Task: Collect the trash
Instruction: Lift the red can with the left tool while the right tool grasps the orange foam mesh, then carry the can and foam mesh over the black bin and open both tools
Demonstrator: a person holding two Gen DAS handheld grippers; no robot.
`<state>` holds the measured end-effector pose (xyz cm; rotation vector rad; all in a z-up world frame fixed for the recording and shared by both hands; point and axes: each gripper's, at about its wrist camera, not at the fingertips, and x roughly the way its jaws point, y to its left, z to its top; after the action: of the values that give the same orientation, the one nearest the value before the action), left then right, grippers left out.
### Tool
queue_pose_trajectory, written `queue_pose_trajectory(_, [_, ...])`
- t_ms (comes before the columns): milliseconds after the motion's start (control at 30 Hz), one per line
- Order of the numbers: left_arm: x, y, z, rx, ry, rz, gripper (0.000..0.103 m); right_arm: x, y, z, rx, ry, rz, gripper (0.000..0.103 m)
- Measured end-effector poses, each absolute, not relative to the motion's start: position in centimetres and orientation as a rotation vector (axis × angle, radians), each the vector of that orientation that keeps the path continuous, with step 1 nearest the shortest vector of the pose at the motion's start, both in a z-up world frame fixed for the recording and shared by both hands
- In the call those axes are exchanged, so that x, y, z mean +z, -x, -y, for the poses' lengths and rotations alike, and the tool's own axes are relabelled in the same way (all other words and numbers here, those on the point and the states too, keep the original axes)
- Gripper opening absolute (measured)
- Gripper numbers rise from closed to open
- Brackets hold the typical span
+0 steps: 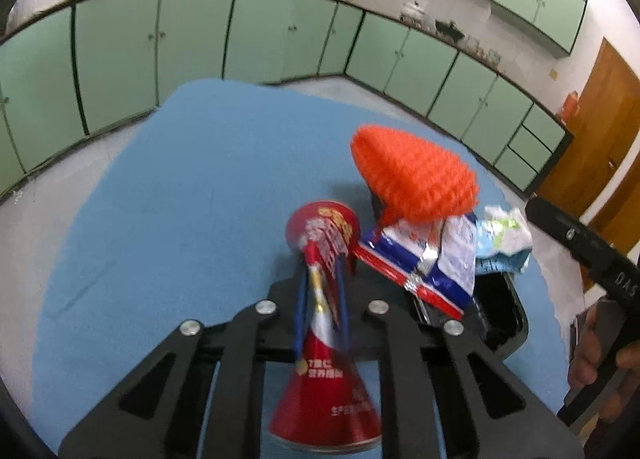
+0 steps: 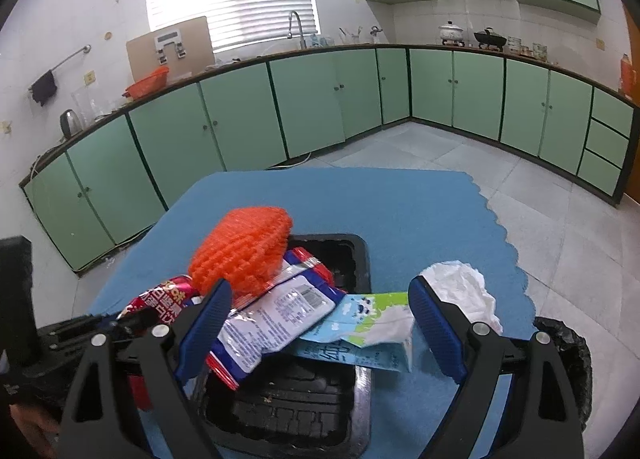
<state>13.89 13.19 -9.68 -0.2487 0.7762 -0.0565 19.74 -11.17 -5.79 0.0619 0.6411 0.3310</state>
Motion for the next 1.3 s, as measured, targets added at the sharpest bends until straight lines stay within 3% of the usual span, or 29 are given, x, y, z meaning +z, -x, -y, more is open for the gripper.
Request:
queue_pose_trajectory(400, [-9.2, -13.9, -15.1, -0.025, 0.191, -0.764, 0.007, -6.3, -22.2, 6.3, 0.413, -0.04, -0.674, 0.086])
queue_pose_trajectory(533, [-10.1, -14.9, -14.6, -0.052, 0.194, -0.83, 0.013, -7.1, -23.7, 5.8, 0.423, -0.051, -0.72, 0.072])
queue_pose_trajectory(600, [-10.7, -15.2, -14.5, -0.053, 0.193, -0.846, 0.012, -7.4, -24.1, 5.7, 0.44, -0.06, -0.743, 0.061])
queue_pose_trajectory(667, [-11.3, -15.4, -14.7, -0.05, 0.22, -0.85, 0.008, -7.9, -24.2, 5.6, 0.467, -0.065, -0.77, 0.044])
queue_pose_trajectory(833, [-10.6, -15.2, -15.3, -0.015, 0.261, -0.795, 0.005, -7.9, -23.6, 5.6, 0.485, -0.044, -0.774, 0.023])
queue_pose_trajectory(1300, [-4.9, -13.3, -13.7, -0.017, 0.222, -0.632, 0.004, -3.0, -19.4, 8.3, 0.507, -0.052, -0.584, 0.014])
